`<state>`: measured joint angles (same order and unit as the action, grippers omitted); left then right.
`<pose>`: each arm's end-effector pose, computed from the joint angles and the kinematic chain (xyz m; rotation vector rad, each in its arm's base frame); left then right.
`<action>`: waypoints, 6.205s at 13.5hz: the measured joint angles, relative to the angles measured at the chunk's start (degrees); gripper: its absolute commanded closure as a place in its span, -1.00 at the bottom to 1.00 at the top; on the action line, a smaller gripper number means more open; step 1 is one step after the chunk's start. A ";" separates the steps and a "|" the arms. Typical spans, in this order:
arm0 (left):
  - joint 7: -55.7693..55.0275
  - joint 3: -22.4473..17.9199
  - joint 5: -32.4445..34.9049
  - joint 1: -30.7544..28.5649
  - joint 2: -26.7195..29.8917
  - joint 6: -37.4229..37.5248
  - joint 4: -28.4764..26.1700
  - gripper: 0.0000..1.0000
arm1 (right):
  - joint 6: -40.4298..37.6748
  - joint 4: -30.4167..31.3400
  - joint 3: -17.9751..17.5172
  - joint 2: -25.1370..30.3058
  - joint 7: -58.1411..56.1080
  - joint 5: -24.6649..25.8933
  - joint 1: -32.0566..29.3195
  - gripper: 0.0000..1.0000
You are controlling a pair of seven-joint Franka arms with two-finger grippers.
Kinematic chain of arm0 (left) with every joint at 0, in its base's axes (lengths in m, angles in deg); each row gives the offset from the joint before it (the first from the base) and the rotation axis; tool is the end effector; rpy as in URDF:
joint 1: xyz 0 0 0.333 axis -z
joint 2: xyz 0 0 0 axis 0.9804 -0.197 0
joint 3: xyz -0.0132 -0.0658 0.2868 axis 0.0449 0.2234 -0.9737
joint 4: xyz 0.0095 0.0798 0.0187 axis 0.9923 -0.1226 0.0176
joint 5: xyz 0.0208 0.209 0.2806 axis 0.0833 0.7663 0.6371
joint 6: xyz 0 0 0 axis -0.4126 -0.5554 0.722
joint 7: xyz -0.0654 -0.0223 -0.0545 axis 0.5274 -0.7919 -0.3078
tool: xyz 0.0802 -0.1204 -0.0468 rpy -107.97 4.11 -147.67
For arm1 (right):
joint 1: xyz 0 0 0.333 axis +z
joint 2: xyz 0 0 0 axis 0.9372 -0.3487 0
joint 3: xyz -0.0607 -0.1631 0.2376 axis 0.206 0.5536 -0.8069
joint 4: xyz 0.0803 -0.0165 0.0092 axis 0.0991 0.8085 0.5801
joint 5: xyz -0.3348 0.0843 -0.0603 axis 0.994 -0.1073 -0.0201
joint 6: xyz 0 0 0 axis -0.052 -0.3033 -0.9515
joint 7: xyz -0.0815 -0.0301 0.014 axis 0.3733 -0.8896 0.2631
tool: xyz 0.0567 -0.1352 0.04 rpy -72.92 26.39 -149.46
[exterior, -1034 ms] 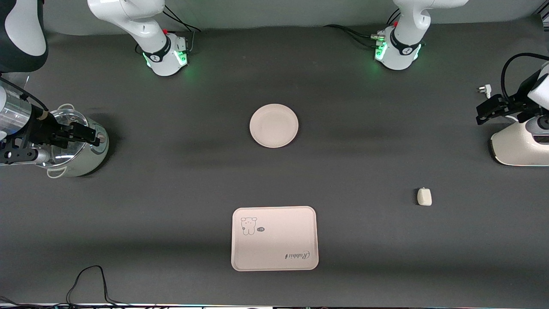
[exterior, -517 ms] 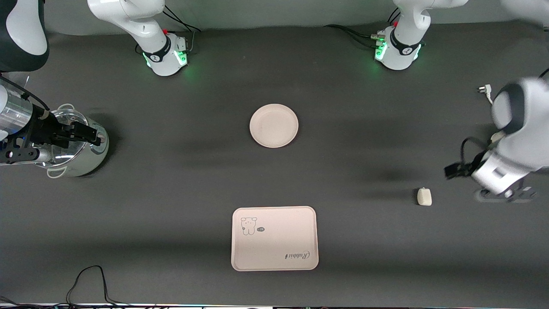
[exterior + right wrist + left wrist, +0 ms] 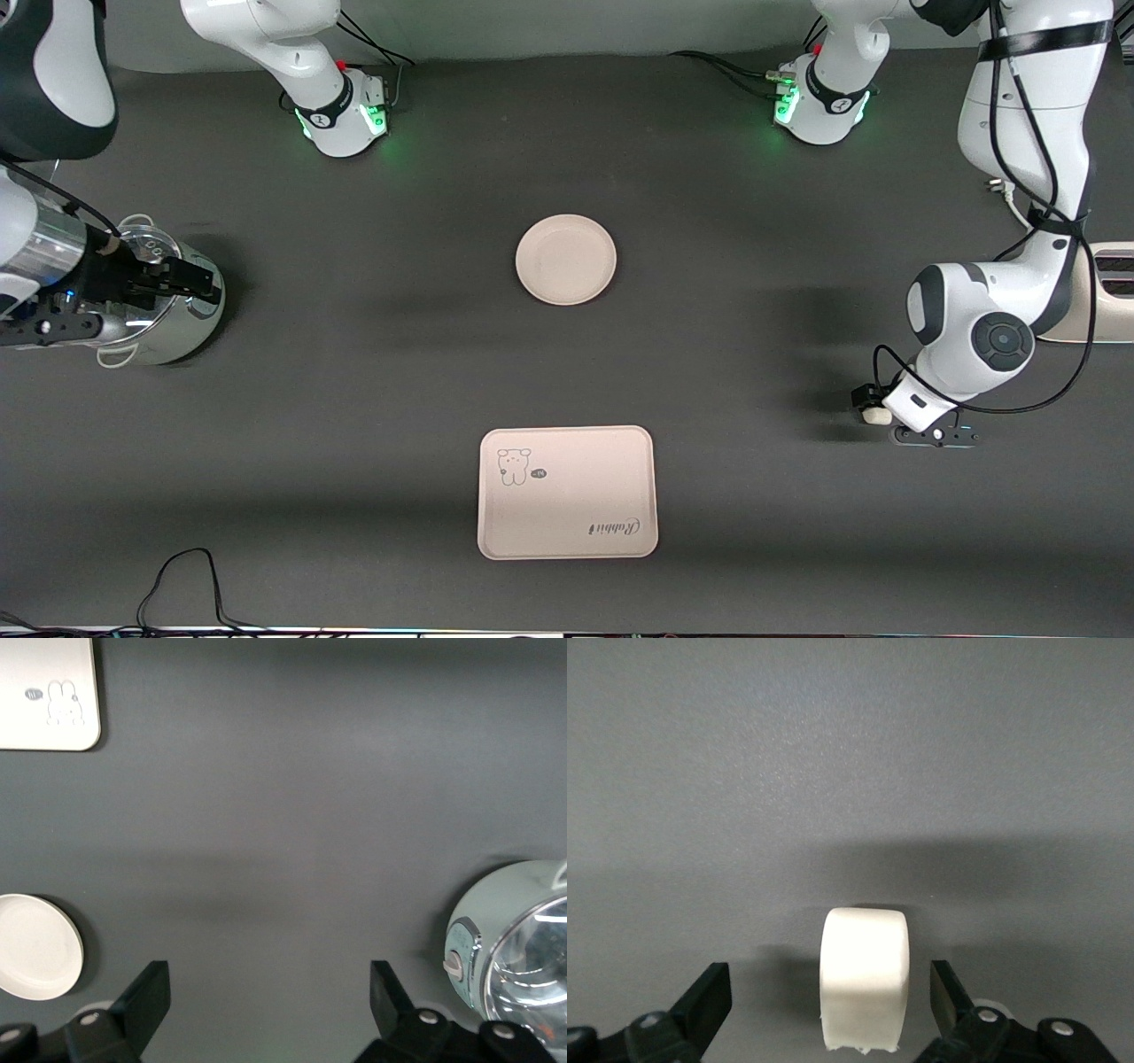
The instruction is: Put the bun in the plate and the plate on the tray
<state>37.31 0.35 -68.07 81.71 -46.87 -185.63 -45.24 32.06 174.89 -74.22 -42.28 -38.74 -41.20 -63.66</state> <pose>0.5997 0.0109 0.1651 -3.0714 0.0785 -0.0669 0.5353 0.0228 0.4782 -3.0669 -0.0602 0.1505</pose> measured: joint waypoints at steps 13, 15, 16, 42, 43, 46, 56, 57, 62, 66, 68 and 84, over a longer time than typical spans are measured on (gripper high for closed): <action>-4.11 2.41 -1.83 0.25 5.60 10.28 1.55 0.74 | 1.03 0.60 -0.38 -20.70 -1.53 -20.26 9.72 -1.00; -10.46 6.04 -6.18 0.65 14.55 22.79 3.26 0.74 | 2.53 0.51 -0.13 -21.79 -1.49 -20.85 9.76 -1.00; -14.31 8.04 -8.05 0.91 19.26 27.91 3.65 0.74 | 3.65 0.43 -0.11 -22.71 -1.08 -21.04 9.92 -1.00; -94.84 30.54 23.71 30.58 -2.28 16.35 6.31 -1.00 | 16.81 16.89 2.61 -22.57 1.72 -20.24 14.00 -1.00; -94.86 30.53 23.71 30.58 -2.28 17.23 6.79 -1.00 | 16.81 16.97 2.59 -22.41 1.72 -20.26 14.25 -1.00; -94.91 30.00 23.73 30.20 -1.66 20.75 8.40 -1.00 | 16.61 17.14 2.50 -21.38 1.76 -21.91 16.67 -1.00; -54.96 30.27 16.63 -1.26 11.49 28.83 9.21 -1.00 | 22.68 27.36 2.34 -15.45 4.93 -29.78 32.47 -1.00; -48.53 30.31 14.56 -5.31 13.03 29.73 9.23 -1.00 | 25.32 28.16 2.34 -15.94 5.36 -31.32 34.00 -1.00; -24.44 30.30 9.20 -19.69 18.53 34.42 9.22 -1.00 | 35.00 28.98 2.34 -20.31 5.63 -39.35 38.90 -1.00; -16.29 30.09 3.75 -23.80 24.86 42.18 11.89 -1.00 | 37.52 28.41 2.39 -21.50 6.30 -39.87 39.38 -0.75; -11.87 29.65 2.57 -26.75 26.87 45.60 13.68 -1.00 | 38.31 28.11 2.39 -21.50 7.56 -39.91 39.85 -0.44; -1.40 -2.12 -2.61 -2.95 31.02 51.09 15.67 -1.00 | 39.89 26.80 3.39 -20.98 14.38 -40.68 42.35 1.00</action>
<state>35.91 -1.77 -70.68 78.76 -15.85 -134.54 -29.56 71.95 201.69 -70.83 -63.26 -24.36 -81.88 -21.31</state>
